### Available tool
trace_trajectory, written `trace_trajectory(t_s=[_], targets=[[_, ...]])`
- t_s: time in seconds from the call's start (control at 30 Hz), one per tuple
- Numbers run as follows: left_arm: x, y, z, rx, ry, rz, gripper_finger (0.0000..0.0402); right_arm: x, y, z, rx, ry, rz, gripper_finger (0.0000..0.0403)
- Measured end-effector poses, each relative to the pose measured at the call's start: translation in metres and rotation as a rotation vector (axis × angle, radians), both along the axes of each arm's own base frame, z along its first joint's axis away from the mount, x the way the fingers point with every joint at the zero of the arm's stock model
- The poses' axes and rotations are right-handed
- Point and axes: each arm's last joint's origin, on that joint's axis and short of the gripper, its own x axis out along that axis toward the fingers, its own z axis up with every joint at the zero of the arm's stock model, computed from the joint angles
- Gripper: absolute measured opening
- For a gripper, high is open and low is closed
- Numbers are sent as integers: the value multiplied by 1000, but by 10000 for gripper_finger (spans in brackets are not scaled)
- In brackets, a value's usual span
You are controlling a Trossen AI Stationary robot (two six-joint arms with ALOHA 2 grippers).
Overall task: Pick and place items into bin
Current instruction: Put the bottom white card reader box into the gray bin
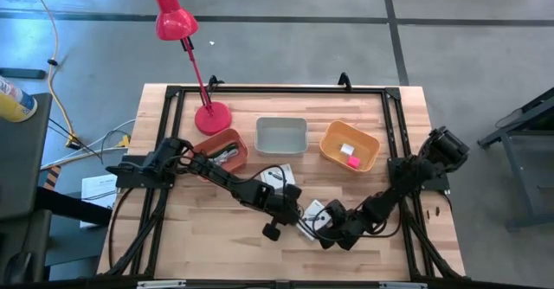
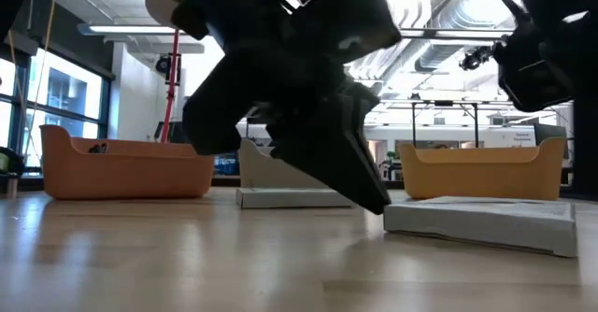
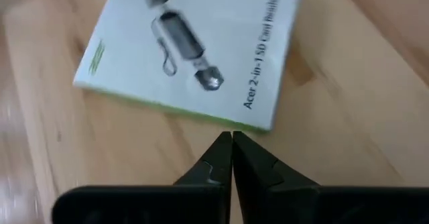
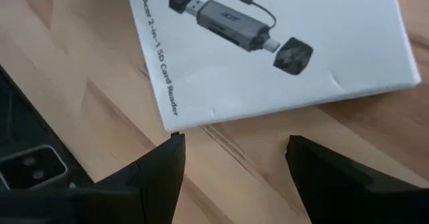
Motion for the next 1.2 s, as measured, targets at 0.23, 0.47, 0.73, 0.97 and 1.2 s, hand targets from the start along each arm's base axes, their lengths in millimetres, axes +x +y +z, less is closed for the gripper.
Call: trace_trajectory(t_s=[0.23, 0.47, 0.73, 0.97, 1.2], targets=[[2, 1, 1, 97, -35, -50, 84, -6, 4, -1, -36, 8, 41, 249], [4, 11, 1, 83, -33, -4, 195, -5, 4, 0, -92, -24, 100, 249], [8, 29, -17, -160, 51, 48, 258, 5, -10, -1, -146, -13, 235, 249], [8, 27, -19, -161, 54, 44, 253, 14, -24, -1, -198, -19, 331, 249], [10, 22, -17, -186, 55, 55, 250, 21, -34, -1, -239, -22, 428, 249]])
